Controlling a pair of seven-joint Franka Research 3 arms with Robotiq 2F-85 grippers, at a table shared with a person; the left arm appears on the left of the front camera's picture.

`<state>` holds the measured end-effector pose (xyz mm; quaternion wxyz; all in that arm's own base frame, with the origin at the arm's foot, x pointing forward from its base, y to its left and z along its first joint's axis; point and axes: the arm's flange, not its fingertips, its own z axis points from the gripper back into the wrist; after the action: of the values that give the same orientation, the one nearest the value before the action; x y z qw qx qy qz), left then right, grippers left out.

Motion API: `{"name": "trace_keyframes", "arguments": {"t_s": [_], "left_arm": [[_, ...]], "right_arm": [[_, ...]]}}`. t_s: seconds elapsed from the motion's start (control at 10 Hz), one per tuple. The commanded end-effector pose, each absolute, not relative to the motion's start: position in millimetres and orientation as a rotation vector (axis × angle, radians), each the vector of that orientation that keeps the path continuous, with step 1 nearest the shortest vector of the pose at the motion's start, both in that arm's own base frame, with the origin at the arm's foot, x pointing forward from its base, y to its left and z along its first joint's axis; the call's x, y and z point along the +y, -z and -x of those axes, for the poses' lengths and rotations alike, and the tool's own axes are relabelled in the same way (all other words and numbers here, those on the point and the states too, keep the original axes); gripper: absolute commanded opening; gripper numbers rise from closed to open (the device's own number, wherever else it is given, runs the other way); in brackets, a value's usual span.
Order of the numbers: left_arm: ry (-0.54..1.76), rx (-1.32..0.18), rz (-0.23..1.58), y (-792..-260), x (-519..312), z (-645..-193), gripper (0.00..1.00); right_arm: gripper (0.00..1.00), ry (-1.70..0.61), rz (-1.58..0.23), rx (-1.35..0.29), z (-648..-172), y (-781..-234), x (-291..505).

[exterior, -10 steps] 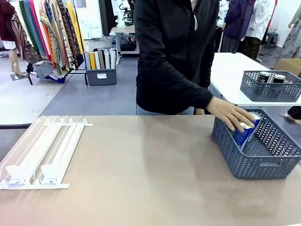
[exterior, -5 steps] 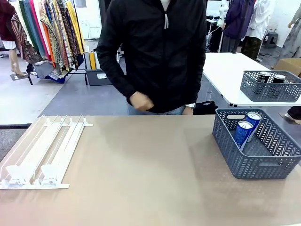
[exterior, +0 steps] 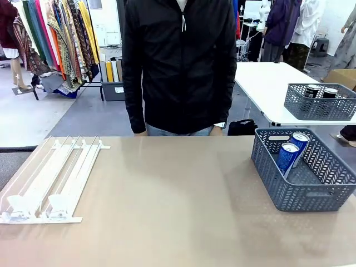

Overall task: Retrieve and store the cans from the dispenser.
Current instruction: Pick up one can from the Automatic Can Dispenser and place it in the middle of the table.

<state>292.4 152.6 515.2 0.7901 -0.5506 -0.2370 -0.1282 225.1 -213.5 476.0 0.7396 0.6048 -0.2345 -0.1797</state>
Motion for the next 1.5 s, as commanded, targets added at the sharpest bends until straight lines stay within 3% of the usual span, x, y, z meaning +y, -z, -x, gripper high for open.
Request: {"name": "trace_keyframes", "arguments": {"t_s": [0.0,1.4], "left_arm": [[0.270,-0.518,1.203,-518.9,152.1,-292.8,1.00],[0.270,-0.518,1.203,-518.9,152.1,-292.8,1.00]], "right_arm": [[1.00,0.374,-1.342,-0.541,-226.5,-478.2,-213.7],[1.00,0.374,-1.342,-0.541,-226.5,-478.2,-213.7]]}}
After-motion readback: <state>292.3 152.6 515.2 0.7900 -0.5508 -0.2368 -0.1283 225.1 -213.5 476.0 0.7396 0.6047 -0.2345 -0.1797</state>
